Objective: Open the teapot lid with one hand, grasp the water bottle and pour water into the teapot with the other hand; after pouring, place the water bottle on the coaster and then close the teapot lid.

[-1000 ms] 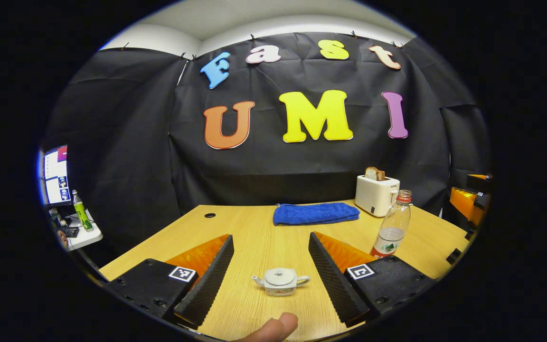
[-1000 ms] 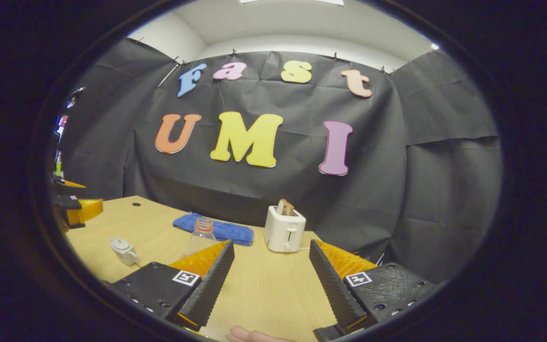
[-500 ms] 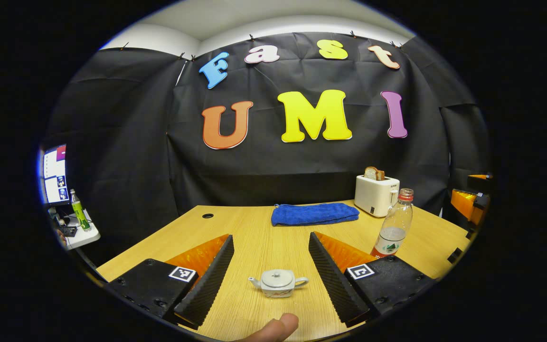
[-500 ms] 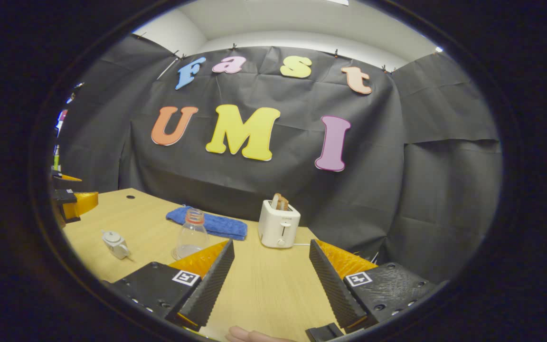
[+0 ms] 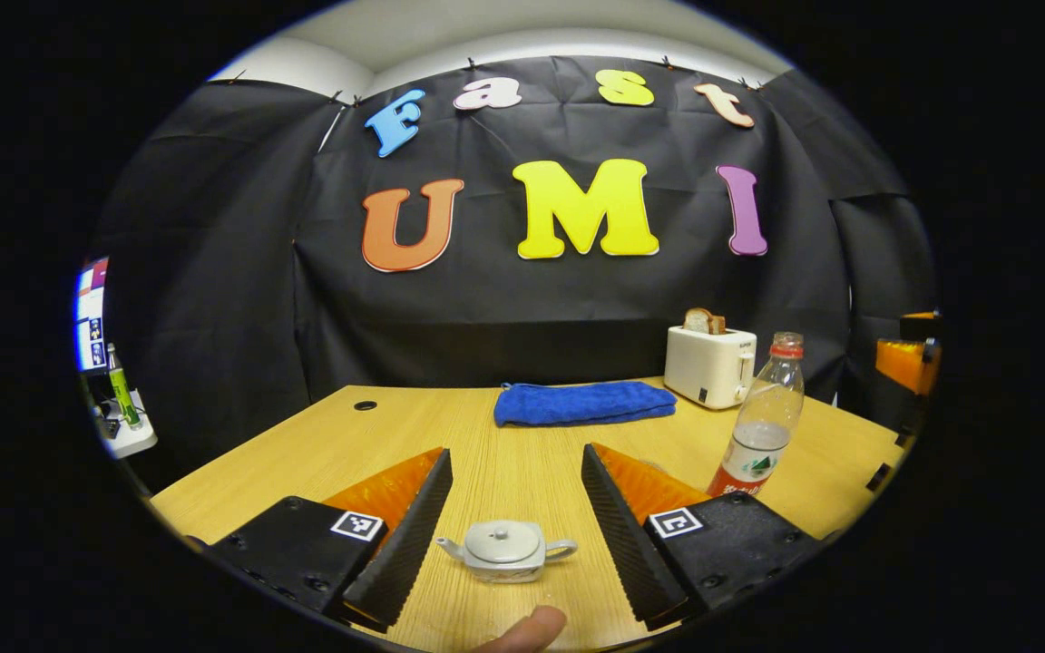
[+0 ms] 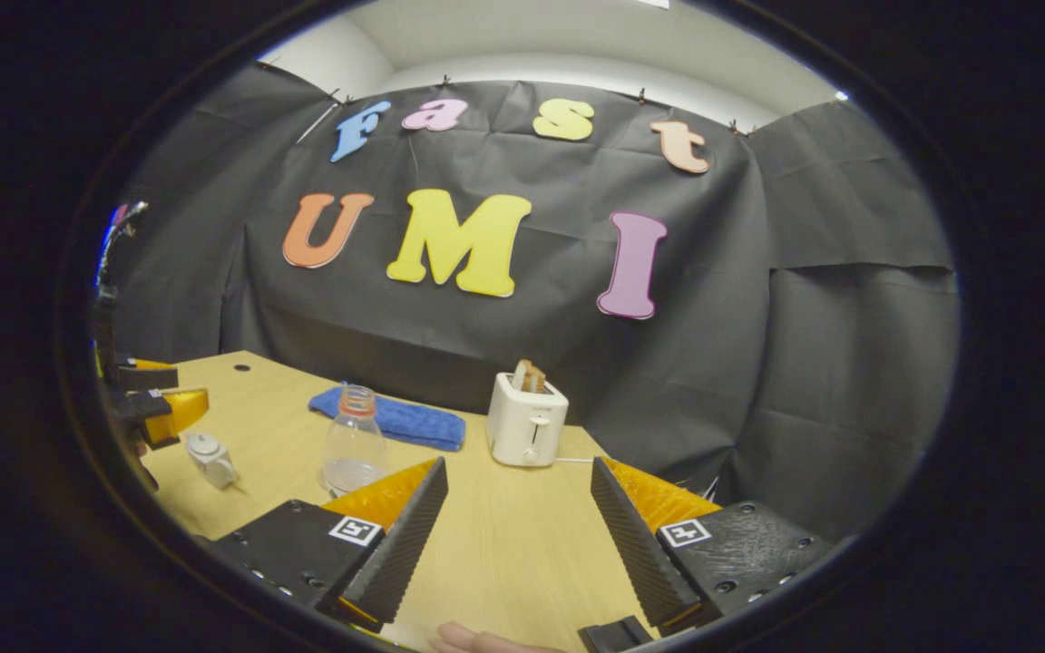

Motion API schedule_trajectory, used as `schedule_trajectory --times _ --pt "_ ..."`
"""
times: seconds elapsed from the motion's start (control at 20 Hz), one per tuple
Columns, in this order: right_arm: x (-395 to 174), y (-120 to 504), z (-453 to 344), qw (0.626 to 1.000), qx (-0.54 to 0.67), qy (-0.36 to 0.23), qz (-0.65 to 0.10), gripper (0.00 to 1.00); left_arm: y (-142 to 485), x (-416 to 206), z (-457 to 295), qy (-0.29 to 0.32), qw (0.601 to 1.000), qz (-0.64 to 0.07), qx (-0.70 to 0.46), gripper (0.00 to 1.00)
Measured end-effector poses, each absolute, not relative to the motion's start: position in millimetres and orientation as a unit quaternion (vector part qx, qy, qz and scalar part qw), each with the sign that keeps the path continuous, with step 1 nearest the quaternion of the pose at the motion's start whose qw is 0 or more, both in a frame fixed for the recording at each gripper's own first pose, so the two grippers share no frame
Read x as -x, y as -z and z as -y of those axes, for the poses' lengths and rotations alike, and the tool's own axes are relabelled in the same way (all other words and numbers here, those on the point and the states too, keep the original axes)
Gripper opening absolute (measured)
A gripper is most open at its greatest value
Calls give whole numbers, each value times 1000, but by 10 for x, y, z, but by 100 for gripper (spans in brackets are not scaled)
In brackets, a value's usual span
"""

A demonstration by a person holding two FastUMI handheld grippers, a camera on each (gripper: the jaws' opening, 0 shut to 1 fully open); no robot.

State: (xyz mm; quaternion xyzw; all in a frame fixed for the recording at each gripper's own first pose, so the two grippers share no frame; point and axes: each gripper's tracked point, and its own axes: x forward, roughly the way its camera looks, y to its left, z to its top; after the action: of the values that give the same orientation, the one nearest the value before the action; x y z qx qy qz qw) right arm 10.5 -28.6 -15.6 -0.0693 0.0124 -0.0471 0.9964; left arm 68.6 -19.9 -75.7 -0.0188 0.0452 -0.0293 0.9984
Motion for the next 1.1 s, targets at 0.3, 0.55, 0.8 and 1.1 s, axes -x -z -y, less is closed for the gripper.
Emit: schedule_trajectory --times 0.3,0.55,0.8,1.1 --pt "-146 216 284 996 68 51 -22 98 1049 -788 193 25 996 -82 28 75" --pt "-165 266 236 996 74 47 -27 95 1201 -887 224 33 995 -92 33 70" --pt "-184 304 170 996 76 42 -33 95 1364 -956 228 33 993 -111 36 53" --pt "-204 362 98 996 77 35 -39 95 1394 -1031 148 16 994 -109 29 32"
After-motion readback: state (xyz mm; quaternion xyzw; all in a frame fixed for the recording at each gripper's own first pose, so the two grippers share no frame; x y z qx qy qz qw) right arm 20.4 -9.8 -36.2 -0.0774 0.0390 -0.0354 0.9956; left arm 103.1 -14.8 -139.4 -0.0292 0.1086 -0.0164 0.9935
